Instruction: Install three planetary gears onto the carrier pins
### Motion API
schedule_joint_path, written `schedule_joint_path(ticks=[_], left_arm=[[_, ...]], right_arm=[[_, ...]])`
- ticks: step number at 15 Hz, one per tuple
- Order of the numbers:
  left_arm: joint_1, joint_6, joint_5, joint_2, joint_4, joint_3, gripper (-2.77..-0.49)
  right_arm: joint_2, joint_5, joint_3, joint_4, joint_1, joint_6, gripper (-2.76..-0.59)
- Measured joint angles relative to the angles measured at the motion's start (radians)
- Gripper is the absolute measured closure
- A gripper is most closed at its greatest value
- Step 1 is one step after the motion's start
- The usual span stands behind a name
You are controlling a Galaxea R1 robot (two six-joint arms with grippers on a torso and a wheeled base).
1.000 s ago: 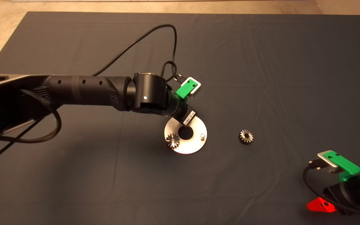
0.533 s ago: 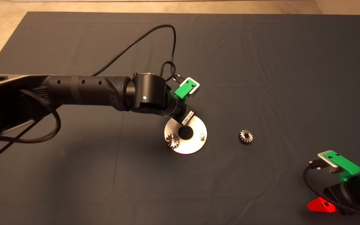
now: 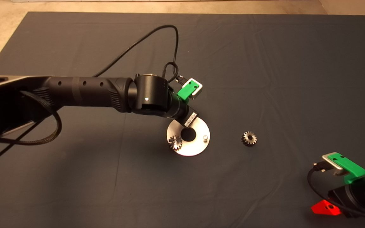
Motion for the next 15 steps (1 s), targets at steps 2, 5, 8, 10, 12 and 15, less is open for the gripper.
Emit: schedule_joint_path(ticks=[2, 5, 8, 10, 12, 15], left_arm=[[0.002, 0.0, -0.001, 0.0, 0.0, 0.0, -0.63], [0.008, 0.0, -0.004, 0.0, 0.004, 0.0, -0.63], [0.024, 0.001, -0.003, 0.0, 0.024, 0.0, -0.63], [0.024, 0.001, -0.003, 0.0, 0.024, 0.0, -0.63], [0.024, 0.002, -0.002, 0.0, 0.024, 0.0, -0.63], [0.024, 0.003, -0.003, 0.0, 0.025, 0.0, -0.63]], right_arm=[[0.0, 0.0, 0.0, 0.0, 0.0, 0.0, -2.75], [0.0, 0.0, 0.0, 0.0, 0.0, 0.0, -2.75], [-0.003, 0.0, 0.0, 0.0, 0.0, 0.0, -2.75], [-0.003, 0.0, 0.0, 0.0, 0.0, 0.0, -2.75], [-0.003, 0.0, 0.0, 0.0, 0.0, 0.0, -2.75], [-0.003, 0.0, 0.0, 0.0, 0.0, 0.0, -2.75]])
